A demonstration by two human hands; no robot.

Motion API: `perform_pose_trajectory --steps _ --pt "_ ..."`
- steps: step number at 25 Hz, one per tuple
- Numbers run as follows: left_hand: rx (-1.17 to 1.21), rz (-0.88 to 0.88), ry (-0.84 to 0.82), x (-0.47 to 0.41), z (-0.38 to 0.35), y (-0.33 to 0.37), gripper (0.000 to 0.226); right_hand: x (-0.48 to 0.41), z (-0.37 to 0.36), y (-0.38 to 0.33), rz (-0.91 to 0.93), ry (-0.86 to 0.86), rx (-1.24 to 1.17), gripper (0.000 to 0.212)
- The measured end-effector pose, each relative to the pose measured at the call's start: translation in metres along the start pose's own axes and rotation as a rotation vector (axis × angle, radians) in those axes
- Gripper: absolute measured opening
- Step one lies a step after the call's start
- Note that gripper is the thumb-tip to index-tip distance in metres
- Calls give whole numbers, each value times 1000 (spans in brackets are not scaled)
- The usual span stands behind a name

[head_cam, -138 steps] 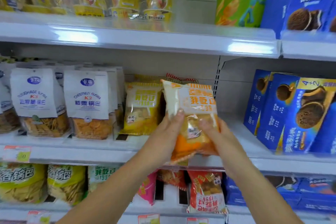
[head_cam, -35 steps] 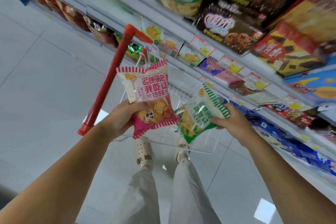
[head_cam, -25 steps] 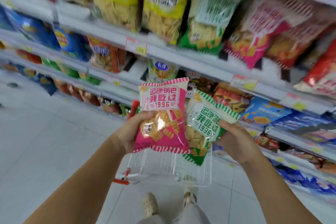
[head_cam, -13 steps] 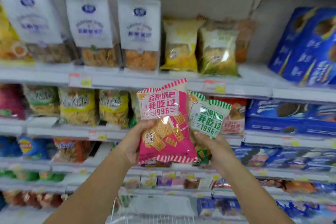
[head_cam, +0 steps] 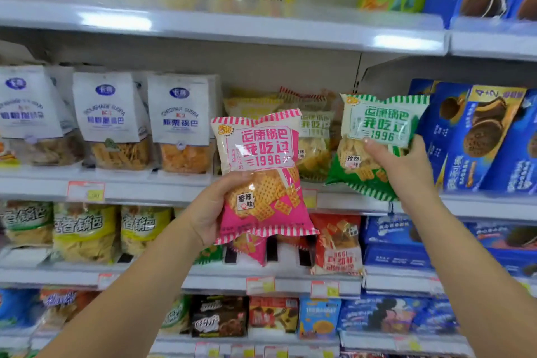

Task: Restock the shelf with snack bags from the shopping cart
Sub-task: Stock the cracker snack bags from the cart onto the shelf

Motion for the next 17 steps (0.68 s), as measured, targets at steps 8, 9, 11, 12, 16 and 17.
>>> perform_pose_trajectory --steps 8,9,11,12,16,17 --pt "-22 -43 63 -45 -21 7 41 -110 -42 41 37 -55 242 70" --pt "-24 -52 75 -50 -23 7 39 -119 -51 55 -39 -96 182 78" --pt "-29 -62 96 -56 -25 8 38 -133 -67 78 -183 -174 120 93" --pt "-31 -66 105 -60 -26 9 38 -141 -73 87 -210 -212 129 93" --pt "-23 -75 145 -72 -26 5 32 -160 -89 94 -119 -258 160 71" --pt "-19 -74 150 -75 -27 4 29 -162 -91 96 -101 -250 160 70"
Point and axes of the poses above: each hand's wrist, its own x-axis away from the middle knuckle, its own z-axis out of the back of the hand, y = z × x, the point moved 7 cm from there along -x, towards the middle knuckle, and after that the axes turned 4 degrees about y, right-handed, at the moved point
